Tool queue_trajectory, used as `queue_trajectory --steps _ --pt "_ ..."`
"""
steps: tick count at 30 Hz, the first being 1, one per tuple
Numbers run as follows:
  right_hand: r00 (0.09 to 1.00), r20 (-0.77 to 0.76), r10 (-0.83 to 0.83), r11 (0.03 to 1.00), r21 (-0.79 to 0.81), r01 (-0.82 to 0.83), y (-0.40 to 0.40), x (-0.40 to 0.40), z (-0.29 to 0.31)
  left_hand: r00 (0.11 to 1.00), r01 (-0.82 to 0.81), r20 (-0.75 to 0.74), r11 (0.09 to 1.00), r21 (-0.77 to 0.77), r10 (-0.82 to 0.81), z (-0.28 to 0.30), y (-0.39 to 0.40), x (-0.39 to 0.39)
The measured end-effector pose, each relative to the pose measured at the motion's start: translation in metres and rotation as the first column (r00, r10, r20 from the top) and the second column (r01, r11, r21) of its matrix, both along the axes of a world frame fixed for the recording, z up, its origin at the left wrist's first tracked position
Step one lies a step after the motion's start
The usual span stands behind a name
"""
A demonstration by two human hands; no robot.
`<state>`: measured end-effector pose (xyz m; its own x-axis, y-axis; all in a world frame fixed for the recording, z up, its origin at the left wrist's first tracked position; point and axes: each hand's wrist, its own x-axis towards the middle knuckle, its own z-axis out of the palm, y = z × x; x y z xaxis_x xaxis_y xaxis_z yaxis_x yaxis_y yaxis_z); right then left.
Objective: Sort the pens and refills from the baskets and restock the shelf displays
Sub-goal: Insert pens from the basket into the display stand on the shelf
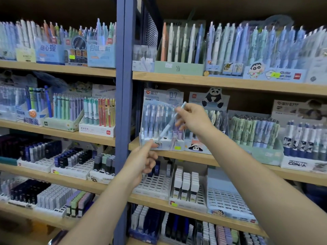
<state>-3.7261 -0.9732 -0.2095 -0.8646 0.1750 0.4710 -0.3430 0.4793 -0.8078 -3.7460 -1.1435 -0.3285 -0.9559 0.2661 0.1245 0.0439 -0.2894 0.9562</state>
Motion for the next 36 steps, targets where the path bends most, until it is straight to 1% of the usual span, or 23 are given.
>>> queue_trajectory --steps 3,6,9,12,14,16,18,21,23,25,28,30,32,33,35,36 --pt "0.993 -0.089 -0.077 0.997 0.016 0.079 0.006 -0.006 0.000 0.998 0.025 0.064 0.999 0.036 -0.027 -0.002 -0.001 0.001" --pt "0.982 -0.137 -0.131 0.983 0.107 0.146 0.006 -0.009 -0.003 0.997 0.041 0.063 0.999 0.028 -0.043 -0.001 -0.001 0.003" --pt "0.978 -0.147 -0.148 0.961 0.210 0.177 0.004 -0.014 -0.005 0.997 0.054 0.060 0.999 0.000 -0.054 0.003 -0.001 0.004" --pt "0.984 -0.108 -0.142 0.952 0.257 0.166 0.000 -0.020 -0.007 0.998 0.048 0.050 0.998 -0.035 -0.046 0.005 -0.003 0.004" --pt "0.985 -0.092 -0.149 0.950 0.264 0.169 -0.004 -0.022 -0.008 0.999 0.036 0.013 0.995 -0.096 -0.035 0.005 -0.004 0.004" --pt "0.983 -0.098 -0.158 0.958 0.225 0.176 -0.007 -0.025 -0.010 0.999 0.031 -0.028 0.991 -0.134 -0.035 0.005 -0.004 0.004" --pt "0.978 -0.109 -0.177 0.966 0.171 0.194 -0.009 -0.028 -0.012 0.998 0.033 -0.049 0.990 -0.135 -0.040 0.006 -0.004 0.005" --pt "0.964 -0.156 -0.216 0.960 0.146 0.239 -0.010 -0.032 -0.017 0.997 0.032 -0.066 0.992 -0.123 -0.040 0.009 -0.003 0.006" --pt "0.950 -0.191 -0.247 0.944 0.174 0.280 -0.010 -0.034 -0.019 0.996 0.039 -0.078 0.994 -0.106 -0.047 0.010 -0.003 0.006" --pt "0.948 -0.177 -0.264 0.913 0.270 0.305 -0.009 -0.038 -0.017 0.994 0.040 -0.093 0.994 -0.101 -0.049 0.012 -0.004 0.006" --pt "0.959 -0.103 -0.264 0.869 0.407 0.283 -0.013 -0.040 -0.014 0.992 0.035 -0.120 0.994 -0.105 -0.048 0.013 -0.006 0.007" --pt "0.957 -0.107 -0.269 0.855 0.431 0.289 -0.015 -0.038 -0.014 0.990 0.025 -0.137 0.992 -0.120 -0.041 0.014 -0.008 0.008" --pt "0.970 -0.115 -0.216 0.892 0.381 0.244 -0.018 -0.030 -0.015 0.988 0.006 -0.151 0.990 -0.139 -0.028 0.014 -0.007 0.007" --pt "0.984 -0.086 -0.156 0.930 0.323 0.175 -0.019 -0.023 -0.016 0.987 0.001 -0.160 0.989 -0.146 -0.024 0.014 -0.006 0.007" --pt "0.999 0.051 -0.001 0.975 0.220 -0.010 -0.021 -0.009 -0.018 0.982 -0.011 -0.186 0.986 -0.165 -0.020 0.014 0.000 0.006" --pt "0.991 0.122 0.055 0.971 0.224 -0.082 -0.021 -0.003 -0.020 0.980 -0.019 -0.200 0.984 -0.179 -0.018 0.014 0.004 0.006"
